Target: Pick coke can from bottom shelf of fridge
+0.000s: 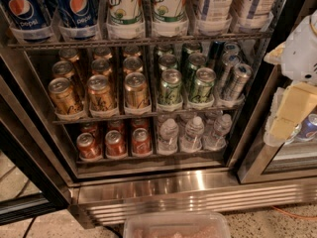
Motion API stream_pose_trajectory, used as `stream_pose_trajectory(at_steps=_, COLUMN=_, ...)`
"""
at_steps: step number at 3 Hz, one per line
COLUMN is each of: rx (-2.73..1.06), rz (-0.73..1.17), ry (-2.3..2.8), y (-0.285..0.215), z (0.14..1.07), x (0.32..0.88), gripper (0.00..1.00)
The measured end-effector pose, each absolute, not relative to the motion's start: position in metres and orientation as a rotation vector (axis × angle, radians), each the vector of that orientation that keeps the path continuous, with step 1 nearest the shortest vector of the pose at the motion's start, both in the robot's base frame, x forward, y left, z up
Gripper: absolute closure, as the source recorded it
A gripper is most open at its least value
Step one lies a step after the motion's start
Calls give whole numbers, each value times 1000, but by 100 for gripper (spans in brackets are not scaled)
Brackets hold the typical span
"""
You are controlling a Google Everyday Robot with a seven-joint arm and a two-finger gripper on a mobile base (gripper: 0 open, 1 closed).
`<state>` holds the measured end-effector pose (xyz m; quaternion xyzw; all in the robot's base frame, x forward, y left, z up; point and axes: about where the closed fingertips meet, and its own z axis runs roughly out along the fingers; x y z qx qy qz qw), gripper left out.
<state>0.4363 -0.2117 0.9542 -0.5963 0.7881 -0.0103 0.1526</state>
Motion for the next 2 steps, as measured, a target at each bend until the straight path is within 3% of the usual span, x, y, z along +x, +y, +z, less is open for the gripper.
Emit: stream_pose_trajectory(at_steps=2, rx=-1717, rz=14, ry=2278, y=-202, z=918, x=429, gripper=0)
